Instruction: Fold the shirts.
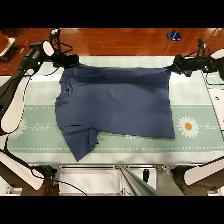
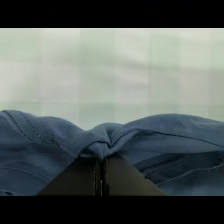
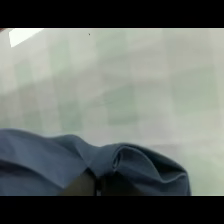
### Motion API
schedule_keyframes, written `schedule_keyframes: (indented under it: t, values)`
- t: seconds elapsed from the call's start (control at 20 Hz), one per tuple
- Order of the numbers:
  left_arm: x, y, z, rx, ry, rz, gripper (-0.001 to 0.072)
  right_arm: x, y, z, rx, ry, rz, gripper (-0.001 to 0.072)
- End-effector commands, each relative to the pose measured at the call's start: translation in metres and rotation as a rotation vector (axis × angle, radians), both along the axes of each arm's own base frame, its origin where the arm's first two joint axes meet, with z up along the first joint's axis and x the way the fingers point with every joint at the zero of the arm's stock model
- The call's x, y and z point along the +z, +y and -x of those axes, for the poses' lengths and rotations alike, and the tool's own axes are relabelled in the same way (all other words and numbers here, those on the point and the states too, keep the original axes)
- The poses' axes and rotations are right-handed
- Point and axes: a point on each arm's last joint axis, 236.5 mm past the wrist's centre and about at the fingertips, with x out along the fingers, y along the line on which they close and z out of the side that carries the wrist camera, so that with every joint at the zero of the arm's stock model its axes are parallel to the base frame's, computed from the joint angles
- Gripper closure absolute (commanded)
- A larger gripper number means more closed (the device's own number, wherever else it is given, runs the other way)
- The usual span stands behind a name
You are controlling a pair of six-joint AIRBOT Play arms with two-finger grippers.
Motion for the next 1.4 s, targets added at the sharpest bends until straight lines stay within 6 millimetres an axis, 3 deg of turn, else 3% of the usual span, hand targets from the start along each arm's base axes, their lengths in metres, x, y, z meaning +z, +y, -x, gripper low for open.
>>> schedule_keyframes:
  t: [0.0, 0.25, 0.35, 0.45, 0.6, 0.8, 1.05, 1.1, 1.15, 1.2, 1.35]
  values:
    - [0.003, 0.014, 0.019, -0.016, 0.089, 0.012, 0.0691, -0.003, -0.005, 0.017, 0.053, 0.064, -0.030, 0.0686]
    - [-0.032, 0.018, 0.116, -0.260, 0.469, 0.023, 0.0691, -0.024, -0.005, 0.088, 0.239, 0.298, -0.009, 0.0687]
    - [-0.049, 0.019, 0.142, -0.268, 0.567, 0.034, 0.0691, -0.039, -0.002, 0.110, 0.292, 0.383, 0.033, 0.0687]
    - [-0.066, 0.019, 0.160, -0.268, 0.632, 0.041, 0.0691, -0.050, -0.002, 0.119, 0.298, 0.437, 0.081, 0.0687]
    - [-0.077, 0.019, 0.179, -0.273, 0.698, 0.050, 0.0691, -0.057, -0.005, 0.127, 0.290, 0.489, 0.132, 0.0686]
    - [-0.073, 0.019, 0.182, -0.277, 0.706, 0.050, 0.0691, -0.057, 0.005, 0.132, 0.314, 0.513, 0.134, 0.0686]
    - [-0.071, 0.019, 0.192, -0.291, 0.749, 0.055, 0.0691, -0.058, 0.003, 0.142, 0.325, 0.561, 0.153, 0.0686]
    - [-0.070, 0.019, 0.194, -0.283, 0.760, 0.057, 0.0669, -0.059, 0.000, 0.143, 0.324, 0.567, 0.163, 0.0673]
    - [-0.070, 0.019, 0.195, -0.265, 0.772, 0.060, 0.0484, -0.059, 0.000, 0.144, 0.316, 0.574, 0.162, 0.0506]
    - [-0.069, 0.019, 0.197, -0.250, 0.784, 0.063, 0.0208, -0.058, 0.001, 0.146, 0.312, 0.587, 0.153, 0.0293]
    - [-0.055, 0.019, 0.196, -0.242, 0.757, 0.061, 0.0198, -0.045, -0.006, 0.156, 0.326, 0.600, 0.178, 0.0307]
